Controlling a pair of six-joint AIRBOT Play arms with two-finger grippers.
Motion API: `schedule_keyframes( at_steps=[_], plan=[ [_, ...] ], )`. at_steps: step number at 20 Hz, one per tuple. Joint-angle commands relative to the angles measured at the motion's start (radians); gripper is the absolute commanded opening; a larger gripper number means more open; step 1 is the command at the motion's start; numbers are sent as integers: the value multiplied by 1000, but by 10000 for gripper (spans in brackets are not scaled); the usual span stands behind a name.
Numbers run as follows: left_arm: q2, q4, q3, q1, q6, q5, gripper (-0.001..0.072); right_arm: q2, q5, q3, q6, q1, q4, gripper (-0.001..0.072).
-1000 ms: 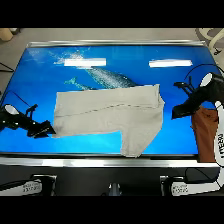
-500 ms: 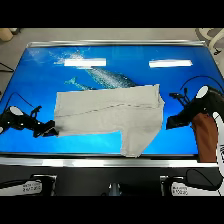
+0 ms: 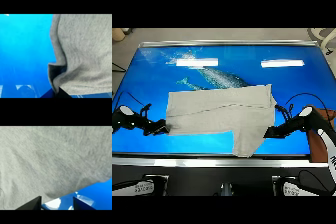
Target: Fold the shirts.
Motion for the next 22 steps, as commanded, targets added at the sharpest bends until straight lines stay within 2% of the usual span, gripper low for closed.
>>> schedule_keyframes(
  at_steps=[1, 3, 4, 5, 8, 12, 16, 19, 22],
  plan=[
    [9, -8, 1, 0, 1, -7, 26, 2, -93, -64, -3, 1, 93, 335],
    [9, -8, 1, 0, 1, -7, 26, 2, -125, -68, -3, 1, 92, 273],
    [9, -8, 1, 0, 1, -7, 26, 2, -130, -66, -2, 1, 94, 100],
    [10, -8, 1, 0, 2, -7, 26, 2, -129, -59, 1, 1, 97, 25],
    [37, -8, 24, 0, 28, -7, 26, 38, -88, 20, -56, 0, 96, 24],
    [129, -39, 143, 0, 20, -7, 24, 76, -47, 276, -55, 1, 108, 22],
    [96, -60, 287, 0, -30, 32, 22, -14, -181, 518, -31, 3, 116, 22],
    [-8, -79, 372, -4, -48, 48, 23, -161, -266, 668, -86, 81, 100, 23],
    [-146, -97, 482, -7, -68, 48, 24, -291, -358, 747, -20, 134, 62, 23]
  ],
)
